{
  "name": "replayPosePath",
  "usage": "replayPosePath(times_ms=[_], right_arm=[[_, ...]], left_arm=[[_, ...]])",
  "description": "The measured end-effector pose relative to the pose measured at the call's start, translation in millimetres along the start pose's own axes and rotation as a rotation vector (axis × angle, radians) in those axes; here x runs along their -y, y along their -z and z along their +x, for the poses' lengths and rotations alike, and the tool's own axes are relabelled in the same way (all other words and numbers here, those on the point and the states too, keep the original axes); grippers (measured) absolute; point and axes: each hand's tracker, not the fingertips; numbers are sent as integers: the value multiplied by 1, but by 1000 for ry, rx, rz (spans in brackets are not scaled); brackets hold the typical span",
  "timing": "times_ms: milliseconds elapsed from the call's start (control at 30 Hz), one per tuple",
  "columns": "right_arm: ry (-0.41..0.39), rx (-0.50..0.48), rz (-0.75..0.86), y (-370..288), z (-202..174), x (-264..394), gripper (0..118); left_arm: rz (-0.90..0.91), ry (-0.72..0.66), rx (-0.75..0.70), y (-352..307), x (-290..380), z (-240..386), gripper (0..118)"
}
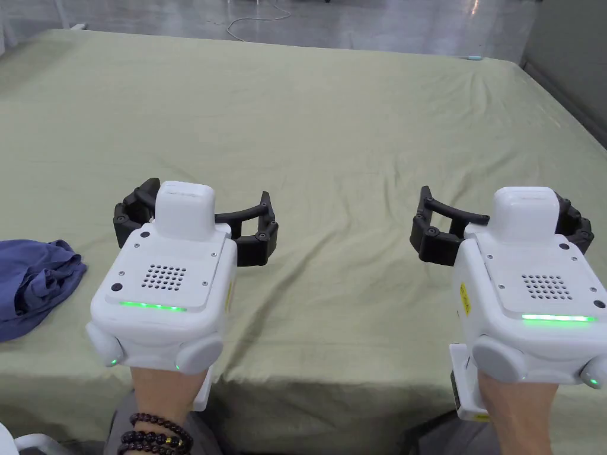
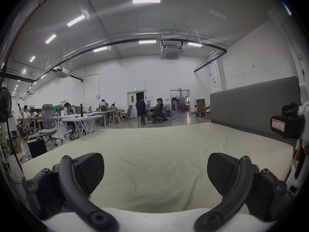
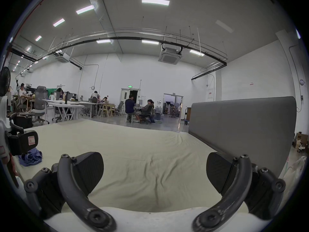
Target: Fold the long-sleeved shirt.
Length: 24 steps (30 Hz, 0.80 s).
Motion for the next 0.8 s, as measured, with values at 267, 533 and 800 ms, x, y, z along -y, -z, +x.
replayPosePath(times_ms=[267,533,800], right_arm=[[-10,-10,-1,1,-3,0,118],[-9,-13,-6,2,-3,1,118],[-5,-8,-11,1,-3,3,118]], left_arm=[[-2,7,9,1,0,2,118],[-6,17,5,1,2,2,118],[-2,24,7,-2,4,1,118]])
